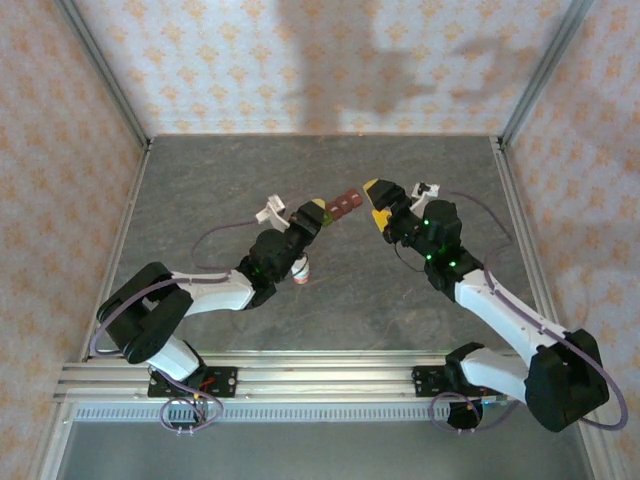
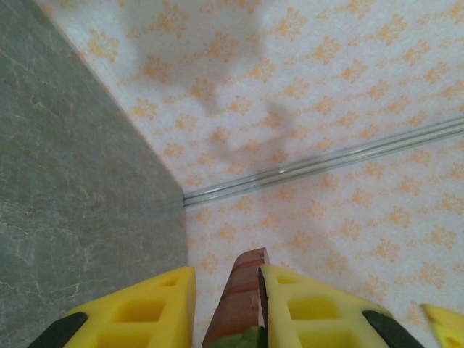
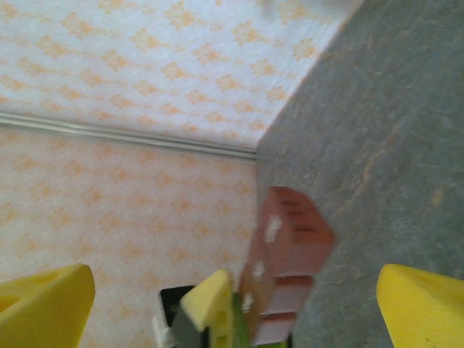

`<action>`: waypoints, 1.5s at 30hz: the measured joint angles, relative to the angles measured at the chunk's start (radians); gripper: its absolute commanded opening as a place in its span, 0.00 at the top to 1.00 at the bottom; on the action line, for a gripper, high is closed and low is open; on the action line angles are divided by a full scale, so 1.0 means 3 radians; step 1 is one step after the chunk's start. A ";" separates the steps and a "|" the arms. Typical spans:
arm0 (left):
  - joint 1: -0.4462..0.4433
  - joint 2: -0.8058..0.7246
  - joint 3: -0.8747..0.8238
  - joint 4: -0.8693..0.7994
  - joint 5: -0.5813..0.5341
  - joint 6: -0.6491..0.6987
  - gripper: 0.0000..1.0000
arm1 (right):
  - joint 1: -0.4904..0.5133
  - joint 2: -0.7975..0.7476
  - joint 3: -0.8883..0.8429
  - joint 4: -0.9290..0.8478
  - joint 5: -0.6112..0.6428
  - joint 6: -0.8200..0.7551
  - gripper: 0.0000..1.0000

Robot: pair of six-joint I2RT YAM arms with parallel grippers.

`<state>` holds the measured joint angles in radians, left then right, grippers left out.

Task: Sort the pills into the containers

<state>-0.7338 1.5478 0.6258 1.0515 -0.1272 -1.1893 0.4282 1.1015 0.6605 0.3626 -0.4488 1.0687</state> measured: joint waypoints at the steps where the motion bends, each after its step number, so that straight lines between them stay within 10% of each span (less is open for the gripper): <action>1: -0.0039 -0.0003 0.0000 0.0004 -0.0065 0.0036 0.99 | 0.0001 0.0003 -0.0023 -0.0020 0.0015 0.0003 0.01; 23: -0.0546 0.0429 0.0139 0.0364 -0.0828 0.0207 0.98 | 0.0271 0.0308 -0.0333 0.0384 0.0041 0.0103 0.29; 36: -0.0566 0.0478 0.0153 0.0395 -0.0905 0.0215 0.96 | 0.0310 0.0558 -0.0338 0.0799 0.0017 0.0205 0.73; 40: -0.0566 0.0478 0.0153 0.0430 -0.0927 0.0202 0.79 | 0.0310 0.0558 -0.0338 0.0853 0.0013 0.0197 0.88; 45: -0.0571 0.0478 0.0153 0.0441 -0.0916 0.0229 0.34 | 0.0310 0.0558 -0.0327 0.0828 0.0013 0.0120 0.90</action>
<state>-0.9051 1.6913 0.6716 1.1839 -0.4019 -1.1206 0.5213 1.2690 0.5625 0.6109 -0.4450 1.1046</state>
